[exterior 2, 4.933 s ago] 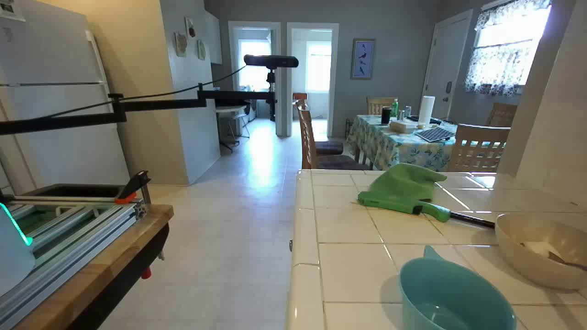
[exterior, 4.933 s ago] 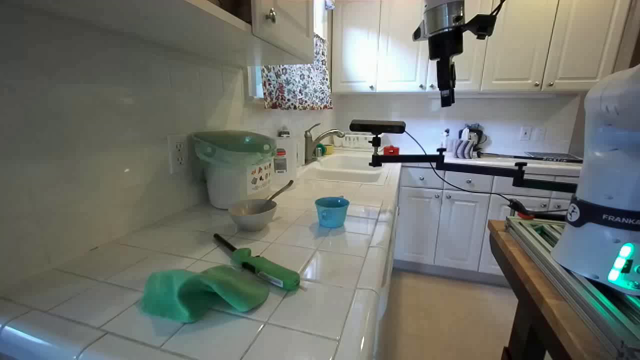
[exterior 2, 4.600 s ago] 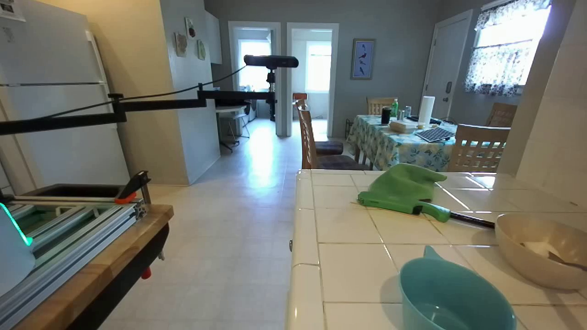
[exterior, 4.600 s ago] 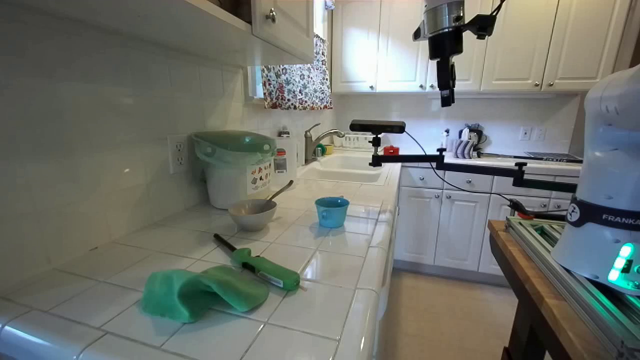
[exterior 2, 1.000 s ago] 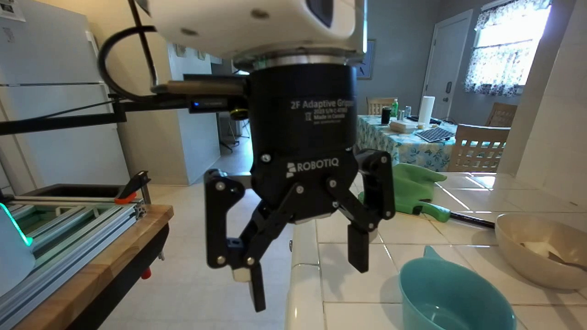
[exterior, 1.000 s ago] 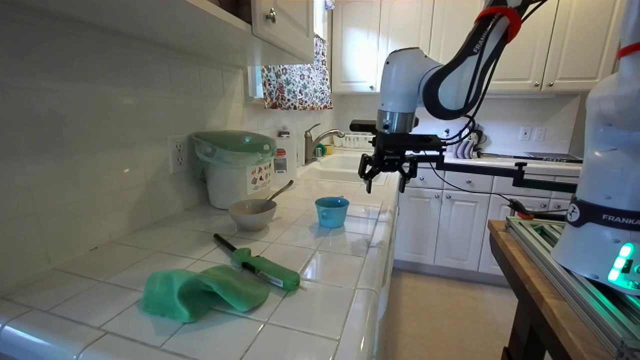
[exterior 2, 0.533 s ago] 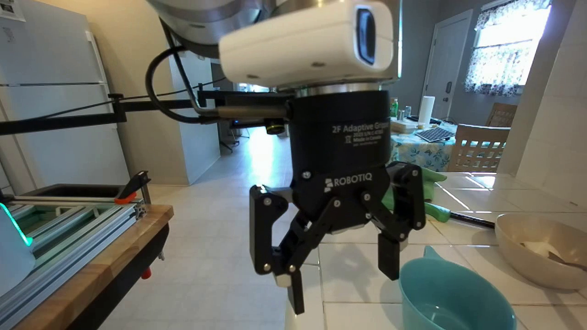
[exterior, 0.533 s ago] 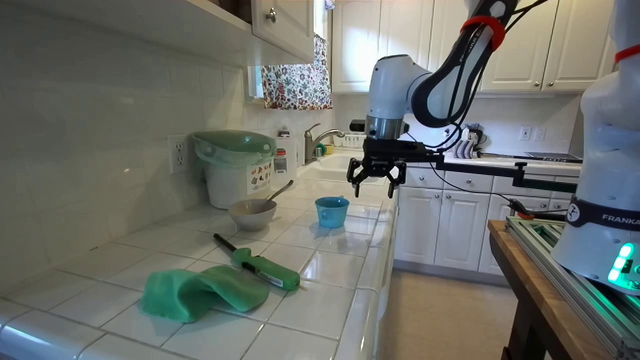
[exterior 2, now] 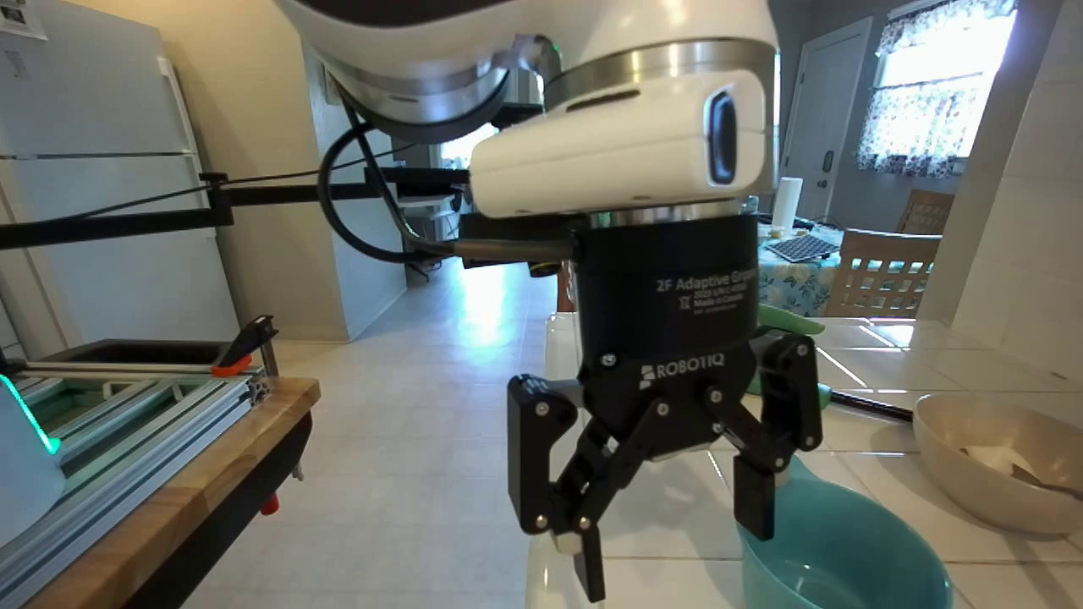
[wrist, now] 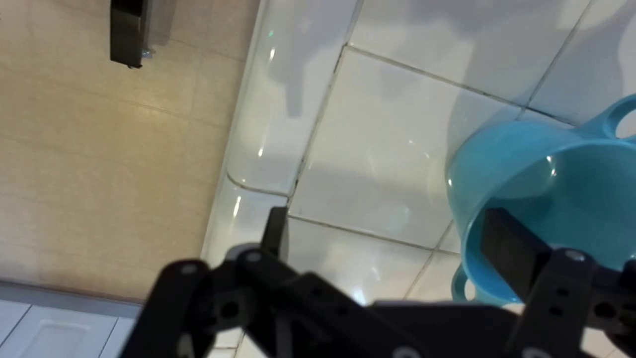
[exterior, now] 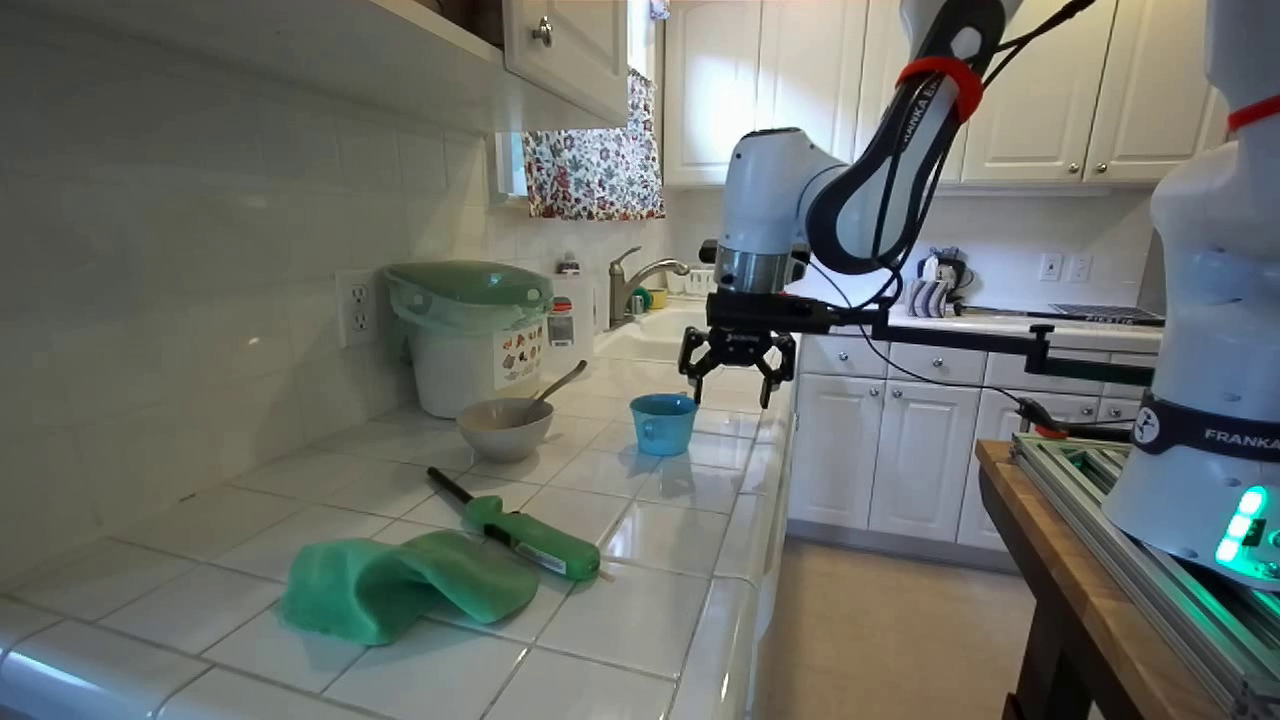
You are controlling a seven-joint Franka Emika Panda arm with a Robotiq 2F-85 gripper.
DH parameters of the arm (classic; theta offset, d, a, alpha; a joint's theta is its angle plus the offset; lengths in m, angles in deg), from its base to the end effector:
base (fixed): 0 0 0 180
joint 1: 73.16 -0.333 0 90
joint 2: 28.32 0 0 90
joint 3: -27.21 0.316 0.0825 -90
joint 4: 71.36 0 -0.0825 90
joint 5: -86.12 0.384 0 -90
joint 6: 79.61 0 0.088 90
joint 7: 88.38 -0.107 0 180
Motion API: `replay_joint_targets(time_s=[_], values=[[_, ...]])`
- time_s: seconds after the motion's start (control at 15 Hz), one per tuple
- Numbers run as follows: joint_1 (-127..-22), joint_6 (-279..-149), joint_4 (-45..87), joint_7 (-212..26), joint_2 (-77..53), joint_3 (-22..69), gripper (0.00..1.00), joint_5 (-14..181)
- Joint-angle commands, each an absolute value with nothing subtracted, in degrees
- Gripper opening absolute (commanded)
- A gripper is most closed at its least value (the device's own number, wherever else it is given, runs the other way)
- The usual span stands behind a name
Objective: Put the blue object inside the top cupboard
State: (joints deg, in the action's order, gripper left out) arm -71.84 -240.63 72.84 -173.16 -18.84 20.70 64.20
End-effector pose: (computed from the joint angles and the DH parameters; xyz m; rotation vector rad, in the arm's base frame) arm 0.4734 -0.0481 0.2272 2.4848 -1.8099 0.3079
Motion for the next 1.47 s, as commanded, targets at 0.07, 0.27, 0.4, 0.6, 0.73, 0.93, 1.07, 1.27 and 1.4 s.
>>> replay_joint_targets(time_s=[0.07,0.27,0.4,0.6,0.73,0.93,1.07,1.27,1.4], values=[[-75.10,-243.35,71.52,-175.14,-16.84,17.90,1.00,64.36],[-76.43,-244.29,71.04,-175.43,-16.25,16.89,1.00,64.53],[-77.15,-244.75,70.87,-175.57,-15.87,16.17,0.97,64.54],[-77.95,-245.35,70.70,-175.75,-15.29,15.02,0.81,64.49],[-78.23,-245.45,70.43,-175.89,-14.83,14.30,0.54,64.59],[-78.59,-245.97,70.04,-175.88,-14.36,13.49,0.31,64.92],[-79.10,-246.58,69.84,-175.80,-14.13,13.01,0.16,65.11],[-79.90,-247.19,69.66,-175.62,-13.85,12.62,0.00,65.45],[-80.19,-247.82,69.81,-175.30,-14.10,12.61,0.00,65.75]])
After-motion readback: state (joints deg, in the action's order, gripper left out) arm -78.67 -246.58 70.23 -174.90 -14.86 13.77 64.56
